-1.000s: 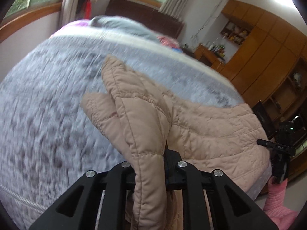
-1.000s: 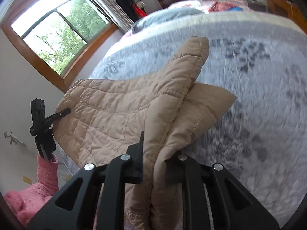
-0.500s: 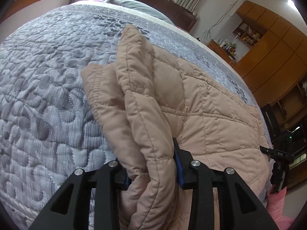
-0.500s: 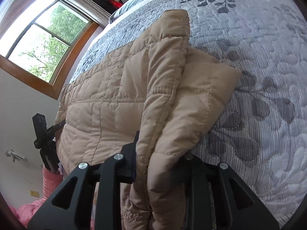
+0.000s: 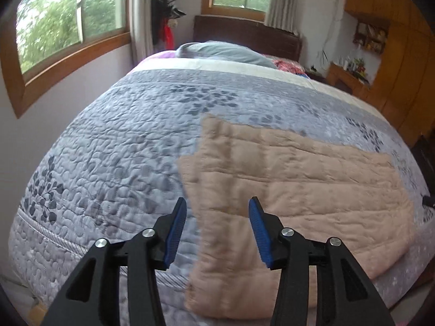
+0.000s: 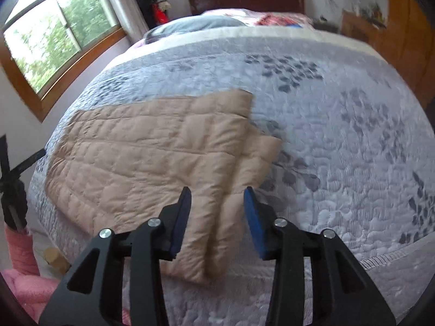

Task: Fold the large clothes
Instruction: 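Open both grippers and withdraw them from the folded coat, then grasp the folded coat edge with the right gripper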

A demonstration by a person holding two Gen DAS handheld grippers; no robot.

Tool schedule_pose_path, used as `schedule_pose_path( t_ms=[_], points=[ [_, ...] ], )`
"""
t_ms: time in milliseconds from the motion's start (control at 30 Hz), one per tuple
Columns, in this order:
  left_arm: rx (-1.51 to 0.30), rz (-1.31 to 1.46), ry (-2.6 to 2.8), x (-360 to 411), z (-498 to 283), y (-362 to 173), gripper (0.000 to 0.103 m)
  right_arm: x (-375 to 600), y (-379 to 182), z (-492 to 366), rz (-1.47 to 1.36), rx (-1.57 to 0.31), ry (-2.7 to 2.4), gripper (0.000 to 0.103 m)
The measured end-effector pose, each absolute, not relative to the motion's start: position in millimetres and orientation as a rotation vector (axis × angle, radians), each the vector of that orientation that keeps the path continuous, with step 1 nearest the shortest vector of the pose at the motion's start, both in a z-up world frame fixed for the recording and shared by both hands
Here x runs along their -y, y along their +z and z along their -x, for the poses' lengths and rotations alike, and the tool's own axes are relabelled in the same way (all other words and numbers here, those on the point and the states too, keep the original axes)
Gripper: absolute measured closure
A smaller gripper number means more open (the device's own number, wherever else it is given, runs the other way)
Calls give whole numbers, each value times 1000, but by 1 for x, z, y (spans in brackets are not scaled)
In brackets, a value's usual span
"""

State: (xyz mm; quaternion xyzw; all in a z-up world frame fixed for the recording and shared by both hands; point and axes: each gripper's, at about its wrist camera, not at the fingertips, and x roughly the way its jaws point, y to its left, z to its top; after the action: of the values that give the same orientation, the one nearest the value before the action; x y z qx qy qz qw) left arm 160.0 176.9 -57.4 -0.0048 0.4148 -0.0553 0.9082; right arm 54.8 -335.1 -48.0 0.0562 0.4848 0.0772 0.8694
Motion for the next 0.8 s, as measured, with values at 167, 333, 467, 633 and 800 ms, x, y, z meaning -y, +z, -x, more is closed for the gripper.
schedule_pose_path(
  t_ms=[167, 333, 467, 633, 800],
  points=[
    [-875, -29, -146, -133, -149, -54, 55, 311, -46, -50, -68, -1033, 176, 69],
    [-865, -49, -135, -105, -138, -59, 54, 300, -58, -42, -72, -1044, 161, 71],
    [-848, -71, -116, -92, -131, -62, 53, 298, -69, -40, -91, -1056, 144, 72],
    [-856, -88, -109, -87, -128, -69, 52, 302, -79, -36, -107, -1067, 116, 73],
    [-880, -107, -107, -84, -129, -81, 52, 306, -90, -35, -113, -1090, 92, 73]
  ],
)
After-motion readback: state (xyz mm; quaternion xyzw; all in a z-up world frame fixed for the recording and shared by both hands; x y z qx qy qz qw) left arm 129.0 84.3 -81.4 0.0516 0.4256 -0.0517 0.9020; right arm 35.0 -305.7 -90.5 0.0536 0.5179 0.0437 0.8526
